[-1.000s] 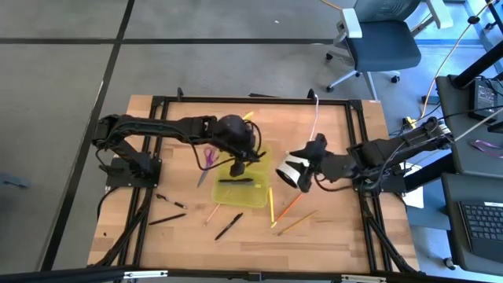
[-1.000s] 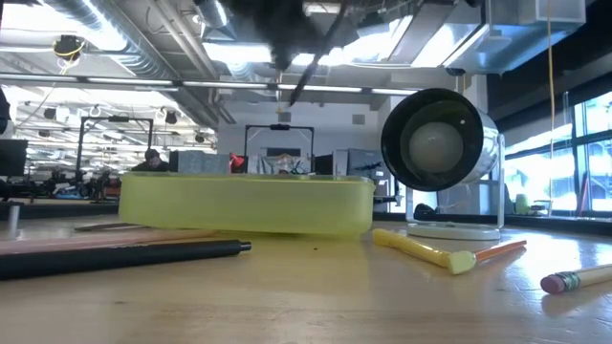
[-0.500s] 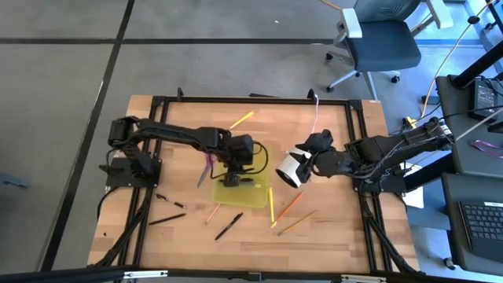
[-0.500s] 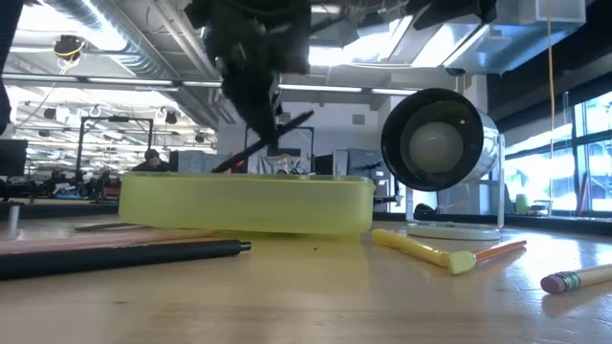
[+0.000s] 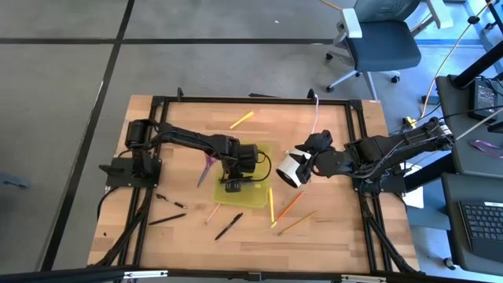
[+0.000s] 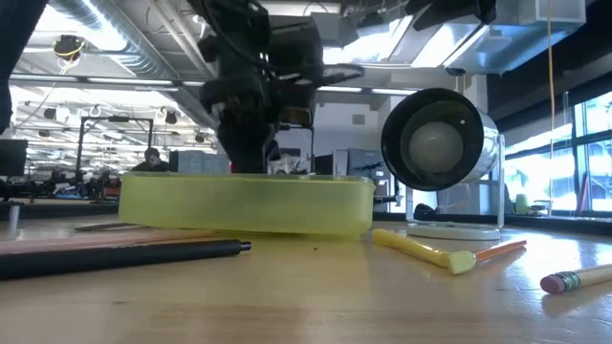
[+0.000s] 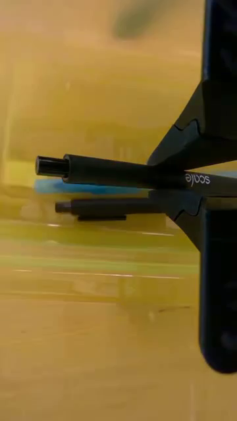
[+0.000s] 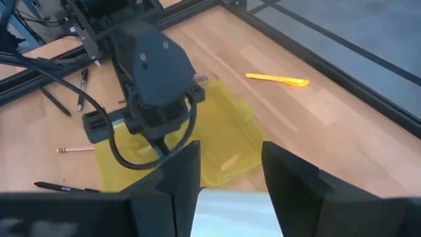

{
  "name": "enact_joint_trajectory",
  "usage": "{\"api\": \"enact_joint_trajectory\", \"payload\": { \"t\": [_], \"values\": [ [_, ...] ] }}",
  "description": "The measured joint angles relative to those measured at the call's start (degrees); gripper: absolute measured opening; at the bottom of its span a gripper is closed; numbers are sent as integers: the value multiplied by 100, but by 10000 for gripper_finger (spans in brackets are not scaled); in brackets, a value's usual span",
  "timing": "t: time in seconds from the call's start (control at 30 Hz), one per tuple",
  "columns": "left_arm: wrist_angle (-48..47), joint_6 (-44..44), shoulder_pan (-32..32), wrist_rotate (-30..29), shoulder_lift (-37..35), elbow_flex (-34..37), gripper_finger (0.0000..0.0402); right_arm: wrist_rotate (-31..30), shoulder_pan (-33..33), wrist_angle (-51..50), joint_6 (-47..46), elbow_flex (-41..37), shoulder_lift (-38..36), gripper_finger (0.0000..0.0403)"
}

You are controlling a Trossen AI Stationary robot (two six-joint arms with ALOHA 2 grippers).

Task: Pick & place school supplies into a supply box
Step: Put the black pen into the yellow supply box

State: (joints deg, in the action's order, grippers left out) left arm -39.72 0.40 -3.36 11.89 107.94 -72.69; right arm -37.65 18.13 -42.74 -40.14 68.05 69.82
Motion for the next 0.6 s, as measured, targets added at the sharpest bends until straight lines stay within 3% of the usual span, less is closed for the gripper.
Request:
{"api": "enact_joint_trajectory", "payload": {
  "t": [0.47,0.6],
  "values": [
    [-152,-72,0,-10,-32,-2,85,24,-2,-39,30,0,0,165],
    [-798,-194,-36,-14,-73,-119,104,30,-2,-188,22,0,0,165]
  ]
}}
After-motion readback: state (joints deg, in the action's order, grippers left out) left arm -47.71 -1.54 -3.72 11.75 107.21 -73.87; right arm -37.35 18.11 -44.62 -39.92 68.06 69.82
